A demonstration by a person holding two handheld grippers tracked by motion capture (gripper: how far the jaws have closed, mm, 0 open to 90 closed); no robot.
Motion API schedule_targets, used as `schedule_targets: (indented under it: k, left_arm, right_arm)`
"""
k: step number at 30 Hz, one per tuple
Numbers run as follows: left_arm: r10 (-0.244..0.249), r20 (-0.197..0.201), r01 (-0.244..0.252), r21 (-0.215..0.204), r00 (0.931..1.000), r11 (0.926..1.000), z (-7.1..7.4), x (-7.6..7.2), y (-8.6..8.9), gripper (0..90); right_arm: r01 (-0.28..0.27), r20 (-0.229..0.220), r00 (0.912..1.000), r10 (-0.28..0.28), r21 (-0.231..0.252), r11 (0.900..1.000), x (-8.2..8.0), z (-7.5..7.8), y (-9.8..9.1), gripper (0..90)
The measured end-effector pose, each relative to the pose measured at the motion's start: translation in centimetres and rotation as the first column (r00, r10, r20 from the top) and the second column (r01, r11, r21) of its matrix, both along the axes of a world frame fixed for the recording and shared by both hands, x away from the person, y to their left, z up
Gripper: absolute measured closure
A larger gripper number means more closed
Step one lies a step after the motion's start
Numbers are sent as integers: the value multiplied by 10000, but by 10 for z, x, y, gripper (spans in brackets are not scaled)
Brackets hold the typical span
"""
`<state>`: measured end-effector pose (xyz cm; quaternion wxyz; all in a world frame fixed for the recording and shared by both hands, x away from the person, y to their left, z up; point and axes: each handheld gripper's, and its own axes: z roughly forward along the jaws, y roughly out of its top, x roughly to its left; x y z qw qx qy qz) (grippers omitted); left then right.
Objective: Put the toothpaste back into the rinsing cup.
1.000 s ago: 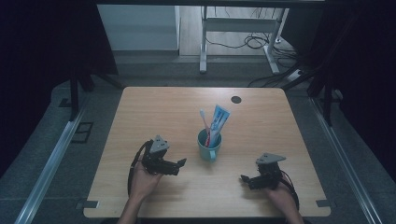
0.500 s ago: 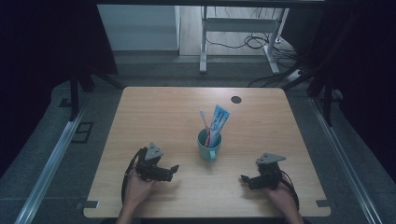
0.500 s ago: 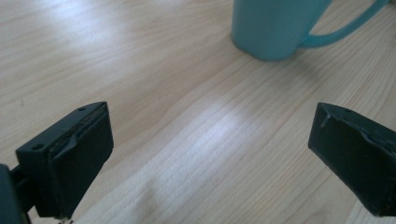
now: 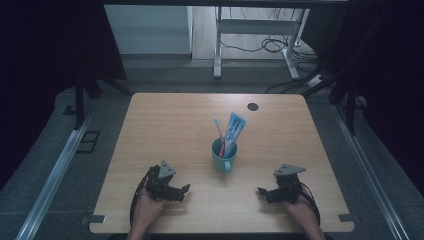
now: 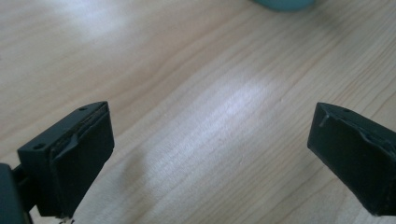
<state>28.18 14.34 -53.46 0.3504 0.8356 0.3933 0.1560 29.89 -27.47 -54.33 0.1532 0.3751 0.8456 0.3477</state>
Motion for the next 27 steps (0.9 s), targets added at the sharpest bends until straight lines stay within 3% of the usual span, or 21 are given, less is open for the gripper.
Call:
schedule_targets:
  k: [6,27]
  left_arm:
    - [-79,-401,97,449,9992,9989,-10,0,-7,8]
    - [-99,-530,116,325,9985,9994,-11,1,-8,0]
  right_arm:
    - [3,-5,10000,-3,3,10000,0,0,0,11]
    - [-2,1,10000,2,8,10000,0,0,0,11]
